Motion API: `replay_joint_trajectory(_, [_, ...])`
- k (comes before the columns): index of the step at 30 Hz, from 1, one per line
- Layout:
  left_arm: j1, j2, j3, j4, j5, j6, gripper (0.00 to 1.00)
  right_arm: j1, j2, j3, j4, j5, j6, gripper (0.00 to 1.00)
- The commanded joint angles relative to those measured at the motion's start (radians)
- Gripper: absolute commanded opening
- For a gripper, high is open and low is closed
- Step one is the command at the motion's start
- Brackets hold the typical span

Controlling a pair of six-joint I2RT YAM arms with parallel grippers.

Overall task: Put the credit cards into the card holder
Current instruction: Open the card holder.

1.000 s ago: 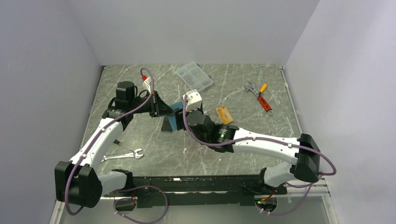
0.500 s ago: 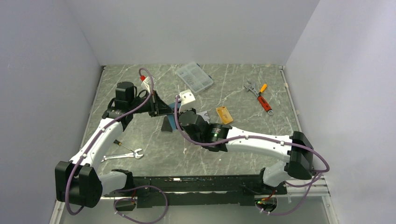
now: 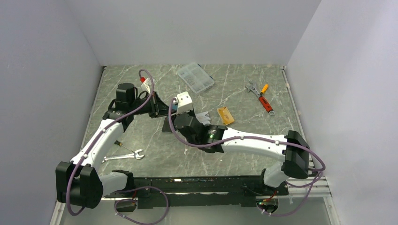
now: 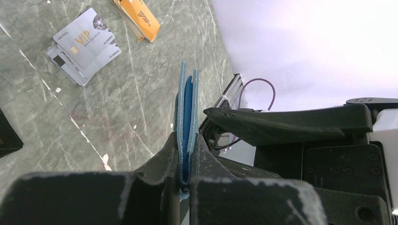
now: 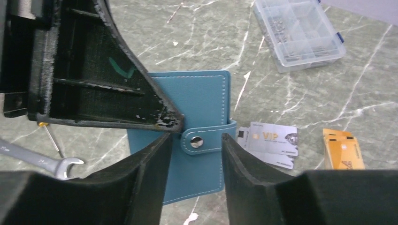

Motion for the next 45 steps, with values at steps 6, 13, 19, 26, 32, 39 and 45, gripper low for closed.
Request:
replay_joint_trajectory(6, [-0.018,-0.05,0.014,0.103,0.162,-0.105,0.0,0.004,0.077,0.031,-0.038,0.081,-0.007,0.15])
replay_joint_trajectory(13, [-0.018,-0.054,0.012,0.099,0.157,-0.103,0.0,0.004,0.09,0.03,-0.054,0.177,0.007,0.0])
replay_joint_trajectory(19, [-0.018,-0.061,0.007,0.096,0.151,-0.101,0.0,0.004,0.087,0.021,-0.038,0.228,0.0,0.0])
replay_joint_trajectory(26, [-0.017,-0.059,0.015,0.077,0.141,-0.081,0.0,0.004,0.065,0.01,-0.044,0.315,0.009,0.0])
replay_joint_trajectory(32, [-0.015,-0.057,0.02,0.047,0.121,-0.059,0.0,0.001,0.033,-0.02,-0.026,0.368,0.007,0.0])
replay_joint_trajectory(39, [-0.015,-0.058,0.016,0.047,0.122,-0.057,0.0,-0.026,-0.005,-0.037,-0.036,0.378,0.04,0.0])
replay_joint_trajectory(45, [-0.015,-0.056,0.01,0.034,0.112,-0.041,0.0,-0.053,-0.062,-0.059,-0.054,0.307,0.075,0.0])
